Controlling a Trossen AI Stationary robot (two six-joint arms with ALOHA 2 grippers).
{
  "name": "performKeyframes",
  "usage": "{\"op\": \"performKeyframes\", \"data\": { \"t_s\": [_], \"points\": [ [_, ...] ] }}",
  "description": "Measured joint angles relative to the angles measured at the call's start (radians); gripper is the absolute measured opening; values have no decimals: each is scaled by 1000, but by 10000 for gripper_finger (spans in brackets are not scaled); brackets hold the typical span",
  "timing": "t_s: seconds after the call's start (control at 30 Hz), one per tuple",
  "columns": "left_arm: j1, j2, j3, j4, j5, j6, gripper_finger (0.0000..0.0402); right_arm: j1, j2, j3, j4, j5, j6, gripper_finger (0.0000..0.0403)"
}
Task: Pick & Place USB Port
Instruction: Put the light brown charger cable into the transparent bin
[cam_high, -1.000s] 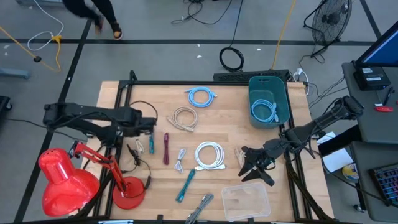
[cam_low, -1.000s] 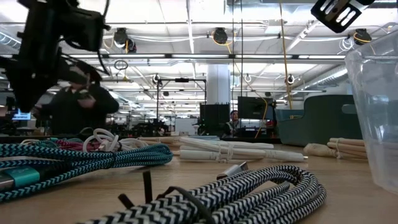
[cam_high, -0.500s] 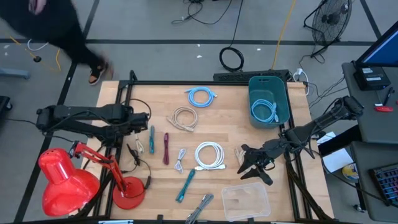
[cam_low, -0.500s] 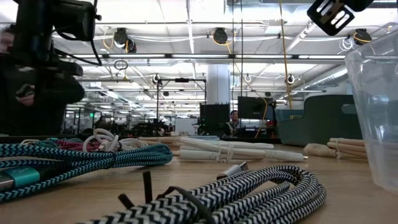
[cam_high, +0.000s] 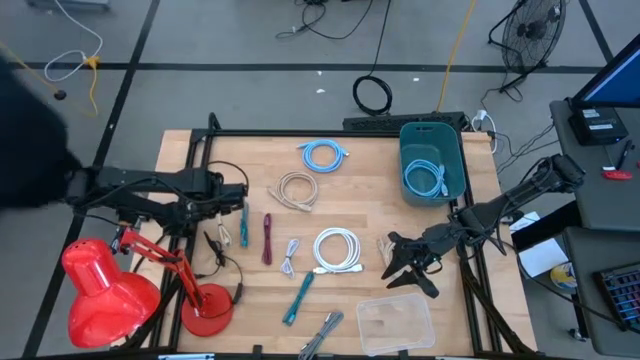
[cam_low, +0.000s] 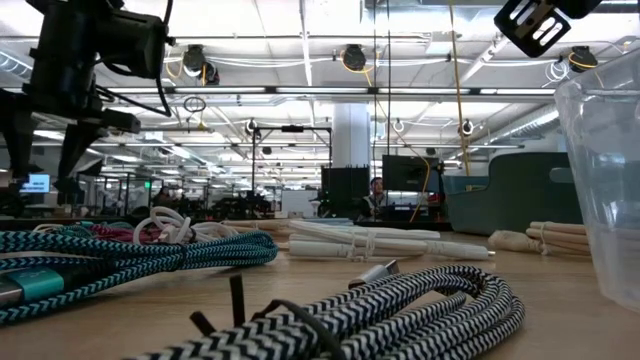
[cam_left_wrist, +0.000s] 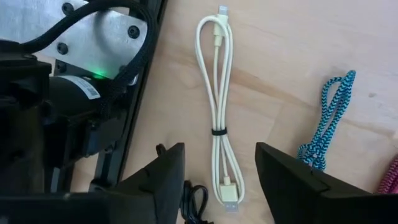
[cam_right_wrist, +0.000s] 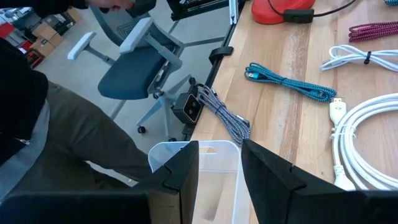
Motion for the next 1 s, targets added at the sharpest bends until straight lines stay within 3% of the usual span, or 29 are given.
{"op": "performKeyframes", "data": {
  "t_s": [0.37,0.5,0.67,0.8,1.0],
  "points": [
    [-32,25,1,23,47,-115,186,0,0,0,0,0,-2,114],
    [-83,38,-10,95,60,-349,186,0,0,0,0,0,-6,114],
    [-162,43,-123,395,36,-630,186,0,0,0,0,-2,-2,114],
    [-191,44,-191,447,28,-636,186,12,0,0,0,-4,34,114],
    [-211,11,-185,316,35,-639,186,43,0,0,0,-2,36,114]
  ]
}}
